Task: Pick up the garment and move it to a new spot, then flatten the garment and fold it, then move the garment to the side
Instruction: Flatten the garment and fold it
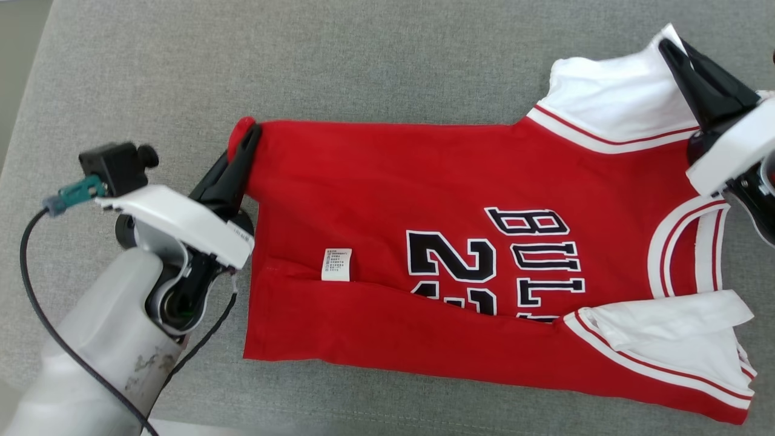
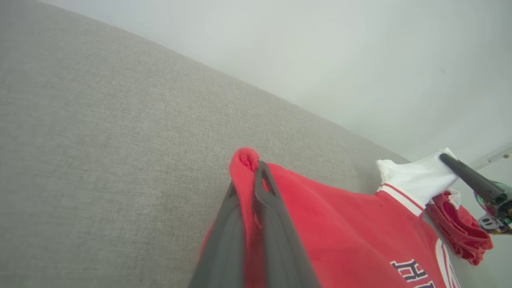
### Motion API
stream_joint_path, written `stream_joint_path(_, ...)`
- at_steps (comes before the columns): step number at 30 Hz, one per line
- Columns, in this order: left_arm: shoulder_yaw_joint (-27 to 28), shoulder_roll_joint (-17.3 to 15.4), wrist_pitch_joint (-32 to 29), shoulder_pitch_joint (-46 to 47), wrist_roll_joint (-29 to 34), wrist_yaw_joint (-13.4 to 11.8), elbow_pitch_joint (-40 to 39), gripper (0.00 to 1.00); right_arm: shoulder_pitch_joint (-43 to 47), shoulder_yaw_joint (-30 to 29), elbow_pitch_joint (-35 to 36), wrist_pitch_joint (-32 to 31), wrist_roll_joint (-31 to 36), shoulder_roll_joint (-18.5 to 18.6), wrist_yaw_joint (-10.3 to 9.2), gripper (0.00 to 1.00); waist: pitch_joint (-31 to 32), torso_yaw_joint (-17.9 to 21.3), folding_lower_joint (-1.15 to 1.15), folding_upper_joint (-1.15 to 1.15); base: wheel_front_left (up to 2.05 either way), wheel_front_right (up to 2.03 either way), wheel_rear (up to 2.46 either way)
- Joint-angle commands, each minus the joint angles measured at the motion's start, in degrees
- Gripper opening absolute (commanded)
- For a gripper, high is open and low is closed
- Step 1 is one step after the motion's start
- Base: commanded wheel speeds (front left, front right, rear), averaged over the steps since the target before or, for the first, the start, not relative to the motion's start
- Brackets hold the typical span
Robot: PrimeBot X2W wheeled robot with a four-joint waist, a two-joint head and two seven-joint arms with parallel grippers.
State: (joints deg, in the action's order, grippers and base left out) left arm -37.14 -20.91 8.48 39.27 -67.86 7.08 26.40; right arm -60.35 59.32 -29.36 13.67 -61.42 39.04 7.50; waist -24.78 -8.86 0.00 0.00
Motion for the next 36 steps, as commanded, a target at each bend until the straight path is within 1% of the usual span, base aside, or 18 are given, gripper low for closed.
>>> stream_joint_path(1, 1.9, -2.9, 0.6, -0.1, 0.3, 0.4, -1.4, 0.00, 2.9, -0.5, 1.5, 0.9, -0.5, 1.8, -0.01, 0.00, 0.4, 0.2, 0.00, 0.00, 0.00, 0.00, 0.00)
stream_joint_path(4, 1.7, -3.6, 0.4, -1.1, 0.2, 0.4, -1.8, 0.00, 4.3, -0.9, 2.8, 1.1, -0.9, 2.6, -0.01, 0.00, 1.2, 0.5, 0.00, 0.00, 0.00, 0.00, 0.00)
stream_joint_path(9, 1.8, -3.9, 1.6, -1.1, 0.6, 0.4, -2.5, 0.00, 4.8, -2.3, 3.9, 1.3, -0.1, 1.9, -0.01, 0.00, 2.5, 1.0, 0.00, 0.00, 0.00, 0.00, 0.00)
stream_joint_path(13, 1.8, -4.4, 2.8, -1.2, 1.4, 0.4, -3.2, 0.00, 6.3, -4.9, 5.8, 1.3, 1.4, 1.5, -0.01, 0.00, 3.7, 1.4, 0.00, 0.00, 0.00, 0.00, 0.00)
stream_joint_path(17, 1.5, -4.9, 3.7, -1.8, 2.1, 0.4, -4.2, 0.00, 8.8, -7.0, 7.8, 1.3, 2.9, 1.6, -0.01, 0.00, 5.0, 1.7, 0.00, 0.00, 0.00, 0.00, 0.00)
stream_joint_path(21, 1.5, -5.7, 5.2, -4.4, 4.3, 0.0, -5.9, 0.00, 13.5, -9.6, 10.8, 1.3, 4.5, 2.2, -0.01, 0.00, 6.1, 2.0, 0.00, 0.00, 0.00, 0.00, 0.00)
stream_joint_path(25, 2.0, -6.7, 6.1, -8.9, 7.7, -2.1, -8.8, 0.00, 20.1, -13.1, 14.1, 1.3, 6.1, 2.5, -0.01, 0.00, 7.0, 2.5, 0.00, 0.00, 0.00, 0.00, 0.00)
stream_joint_path(29, 3.5, -6.9, 6.4, -14.4, 9.8, -4.0, -12.0, 0.00, 26.7, -15.5, 16.4, 1.3, 7.4, 2.5, -0.01, 0.00, 8.2, 2.9, 0.00, 0.00, 0.00, 0.00, 0.00)
stream_joint_path(30, 3.5, -6.9, 6.4, -14.4, 9.8, -4.0, -12.0, 0.00, 26.7, -15.5, 16.4, 1.3, 7.4, 2.5, -0.01, 0.00, 8.2, 2.9, 0.00, 0.00, 0.00, 0.00, 0.00)
stream_joint_path(33, 4.4, -6.9, 6.5, -18.0, 10.7, -4.9, -13.9, 0.00, 31.2, -16.7, 17.9, 1.3, 8.6, 2.4, -0.01, 0.00, 8.8, 3.0, 0.00, 0.00, 0.00, 0.00, 0.00)
stream_joint_path(36, 4.8, -6.9, 6.5, -20.8, 11.0, -5.1, -14.7, 0.00, 35.1, -18.3, 18.6, 1.3, 9.9, 1.4, -0.01, 0.00, 9.1, 3.3, 0.00, 0.00, 0.00, 0.00, 0.00)
